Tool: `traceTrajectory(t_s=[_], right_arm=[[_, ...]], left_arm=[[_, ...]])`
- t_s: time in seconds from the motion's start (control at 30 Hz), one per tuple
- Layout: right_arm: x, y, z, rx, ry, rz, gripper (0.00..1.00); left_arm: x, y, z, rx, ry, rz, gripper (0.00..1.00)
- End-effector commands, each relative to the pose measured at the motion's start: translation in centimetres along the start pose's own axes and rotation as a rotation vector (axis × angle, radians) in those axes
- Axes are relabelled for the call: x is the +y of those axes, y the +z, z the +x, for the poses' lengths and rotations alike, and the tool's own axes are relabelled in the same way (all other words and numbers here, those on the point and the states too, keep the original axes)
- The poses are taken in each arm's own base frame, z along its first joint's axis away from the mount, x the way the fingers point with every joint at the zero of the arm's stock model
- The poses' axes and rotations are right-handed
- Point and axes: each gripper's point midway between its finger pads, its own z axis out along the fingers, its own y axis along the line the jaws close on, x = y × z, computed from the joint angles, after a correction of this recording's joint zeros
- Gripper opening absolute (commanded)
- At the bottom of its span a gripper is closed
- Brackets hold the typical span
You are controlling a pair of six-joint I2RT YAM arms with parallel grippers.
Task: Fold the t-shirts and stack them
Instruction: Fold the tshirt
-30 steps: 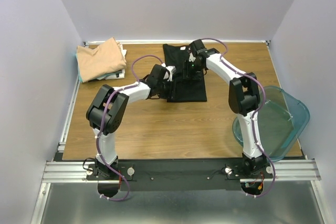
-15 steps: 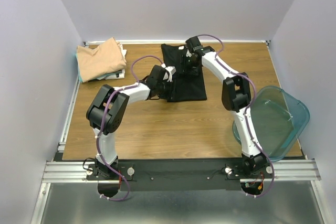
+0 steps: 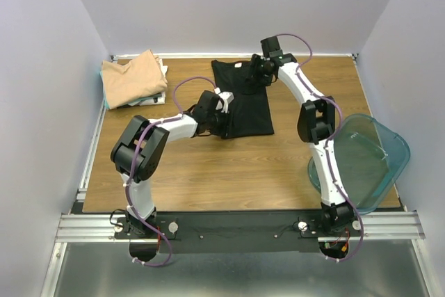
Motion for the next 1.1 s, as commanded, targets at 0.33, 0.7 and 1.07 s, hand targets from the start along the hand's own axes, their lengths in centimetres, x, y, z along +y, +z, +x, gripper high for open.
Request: traceTrajectory(t_s=[0.33,0.7,1.07], right_arm=[[-2.5,-10.9,3.6,0.040,-0.089,0.052,0.68],[-7.6,-14.6,15.0,0.211,-0.030,0.112,0.68],[-8.6,-13.9,17.9,0.233,0.008,0.096,0.59]], left_arm=[[-1.0,-5.7,-0.9,-0.016,-0.008,-0.098,0.55],[1.0,-7.3,-0.1,-0.042,-0.099,-0.110,0.55],[1.3,-6.8,1.4,-0.025,-0.139,-0.081,0.53]])
